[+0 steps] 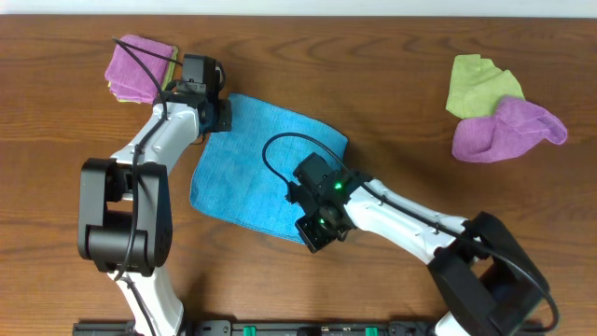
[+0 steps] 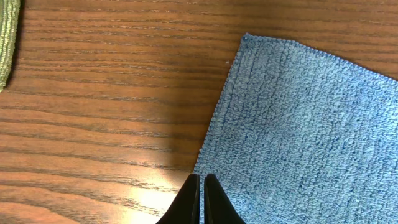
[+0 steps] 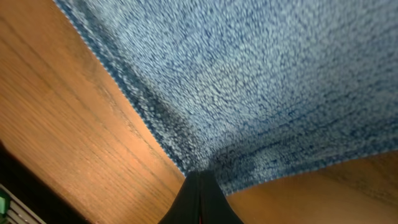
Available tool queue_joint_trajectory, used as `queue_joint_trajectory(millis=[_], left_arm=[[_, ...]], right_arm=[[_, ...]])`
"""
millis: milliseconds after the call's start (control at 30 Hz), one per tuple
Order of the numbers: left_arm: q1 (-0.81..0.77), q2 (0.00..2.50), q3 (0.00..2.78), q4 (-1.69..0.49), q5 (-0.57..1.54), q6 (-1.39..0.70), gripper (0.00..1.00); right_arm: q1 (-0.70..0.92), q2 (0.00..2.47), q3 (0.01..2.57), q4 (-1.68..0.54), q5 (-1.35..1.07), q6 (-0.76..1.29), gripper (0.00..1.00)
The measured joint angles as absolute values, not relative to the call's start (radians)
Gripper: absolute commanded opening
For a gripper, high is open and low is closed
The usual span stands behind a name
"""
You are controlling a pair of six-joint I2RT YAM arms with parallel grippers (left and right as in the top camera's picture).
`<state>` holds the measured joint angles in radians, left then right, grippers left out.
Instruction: Fold the cloth
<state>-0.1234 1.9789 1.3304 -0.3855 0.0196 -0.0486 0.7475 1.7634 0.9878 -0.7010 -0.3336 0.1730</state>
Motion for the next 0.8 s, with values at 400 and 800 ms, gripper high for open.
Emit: queue_joint_trajectory(millis=[400, 800], left_arm=[[-0.123, 1.979, 1.33, -0.401, 0.02, -0.049, 0.06], [-0.123, 1.979, 1.33, -0.408, 0.02, -0.049, 0.06]], right_arm=[[0.748, 1.764, 0.972, -0.654, -0.331, 0.18, 0.02], [0.748, 1.764, 0.944, -0.612, -0.32, 0.194, 0.02]])
